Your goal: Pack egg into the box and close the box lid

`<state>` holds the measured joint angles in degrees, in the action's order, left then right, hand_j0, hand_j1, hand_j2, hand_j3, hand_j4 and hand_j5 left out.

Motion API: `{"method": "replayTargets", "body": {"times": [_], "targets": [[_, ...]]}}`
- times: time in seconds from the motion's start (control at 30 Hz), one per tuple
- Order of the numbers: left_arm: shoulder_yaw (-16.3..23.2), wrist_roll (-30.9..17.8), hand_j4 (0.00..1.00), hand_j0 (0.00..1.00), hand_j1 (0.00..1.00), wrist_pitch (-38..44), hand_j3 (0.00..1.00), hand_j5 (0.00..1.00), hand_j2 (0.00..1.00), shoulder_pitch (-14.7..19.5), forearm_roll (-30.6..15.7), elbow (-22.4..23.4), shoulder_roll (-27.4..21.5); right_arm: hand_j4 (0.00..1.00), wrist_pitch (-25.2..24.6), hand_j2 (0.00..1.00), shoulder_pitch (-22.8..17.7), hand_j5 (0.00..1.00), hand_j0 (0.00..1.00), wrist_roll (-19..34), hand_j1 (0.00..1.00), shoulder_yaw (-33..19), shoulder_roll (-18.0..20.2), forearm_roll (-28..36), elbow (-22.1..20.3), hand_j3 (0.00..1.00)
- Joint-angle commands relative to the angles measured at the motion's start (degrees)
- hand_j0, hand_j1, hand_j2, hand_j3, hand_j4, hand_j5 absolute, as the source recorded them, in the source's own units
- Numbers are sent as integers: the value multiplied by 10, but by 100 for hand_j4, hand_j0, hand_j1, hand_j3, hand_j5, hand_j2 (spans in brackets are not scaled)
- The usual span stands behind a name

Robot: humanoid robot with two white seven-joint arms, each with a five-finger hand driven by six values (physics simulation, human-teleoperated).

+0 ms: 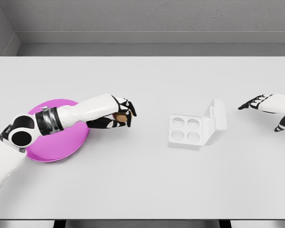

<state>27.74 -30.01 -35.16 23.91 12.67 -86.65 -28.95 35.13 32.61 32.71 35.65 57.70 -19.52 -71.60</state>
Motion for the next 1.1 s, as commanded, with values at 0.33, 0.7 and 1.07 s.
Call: {"method": "replayTargets", "body": {"times": [0.33, 0.7, 1.07], "targets": [[23, -7, 34, 34, 34, 2, 34, 34, 34, 12, 7, 2, 40, 100, -1, 100, -2, 100, 100, 0, 100, -2, 1, 4, 7, 100], [30, -16, 34, 34, 34, 2, 34, 34, 34, 23, 30, 9, 93, 100, -1, 100, -2, 100, 100, 0, 100, -1, 2, 3, 6, 100], [56, -17, 34, 34, 34, 2, 34, 34, 34, 43, 31, 31, 130, 100, -1, 100, -4, 100, 100, 0, 100, -1, 3, 4, 7, 100]]}}
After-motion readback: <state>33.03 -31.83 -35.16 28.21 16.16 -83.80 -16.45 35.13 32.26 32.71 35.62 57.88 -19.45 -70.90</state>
